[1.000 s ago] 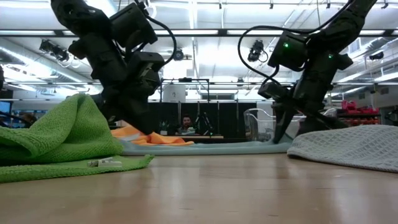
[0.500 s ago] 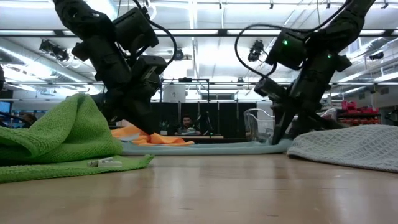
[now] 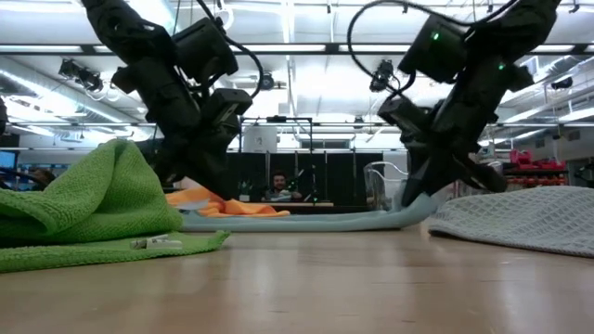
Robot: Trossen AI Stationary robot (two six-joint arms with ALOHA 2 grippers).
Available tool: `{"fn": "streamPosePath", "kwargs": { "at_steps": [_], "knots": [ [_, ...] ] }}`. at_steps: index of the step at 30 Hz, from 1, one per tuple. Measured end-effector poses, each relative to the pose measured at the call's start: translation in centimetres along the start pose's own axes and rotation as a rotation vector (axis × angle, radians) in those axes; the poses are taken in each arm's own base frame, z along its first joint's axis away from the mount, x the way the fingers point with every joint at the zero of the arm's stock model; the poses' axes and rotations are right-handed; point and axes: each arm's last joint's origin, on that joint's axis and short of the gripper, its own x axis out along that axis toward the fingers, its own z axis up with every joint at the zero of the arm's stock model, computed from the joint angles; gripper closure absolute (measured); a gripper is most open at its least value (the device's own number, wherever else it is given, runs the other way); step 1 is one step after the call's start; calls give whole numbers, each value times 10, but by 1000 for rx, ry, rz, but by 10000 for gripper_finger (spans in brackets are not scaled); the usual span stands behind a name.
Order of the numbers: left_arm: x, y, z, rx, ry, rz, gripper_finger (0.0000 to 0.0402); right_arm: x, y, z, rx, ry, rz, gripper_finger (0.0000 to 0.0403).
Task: Fold microfiber towels
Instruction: Fold the blue microfiber cloth
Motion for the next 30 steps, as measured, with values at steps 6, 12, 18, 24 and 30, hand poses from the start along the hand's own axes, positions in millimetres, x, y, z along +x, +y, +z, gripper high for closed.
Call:
{"fn": "streamPosePath", "kwargs": {
  "at_steps": [6, 12, 18, 24, 30],
  "knots": [
    [-1, 9, 13, -51, -30, 15, 392, -17, 16, -4, -37, -58, 36, 398],
    [-3, 16, 27, -75, -76, 1, 391, -30, 37, 5, -119, -88, 47, 400],
    [0, 19, 37, -92, -113, -45, 393, -38, 55, 18, -168, -125, 82, 401],
    [20, 15, 46, -77, -53, -52, 394, -36, 70, 27, -220, -126, 96, 402],
    [43, -5, 67, -10, -5, -43, 387, -32, 87, 31, -267, -111, 118, 402]
  ]
}}
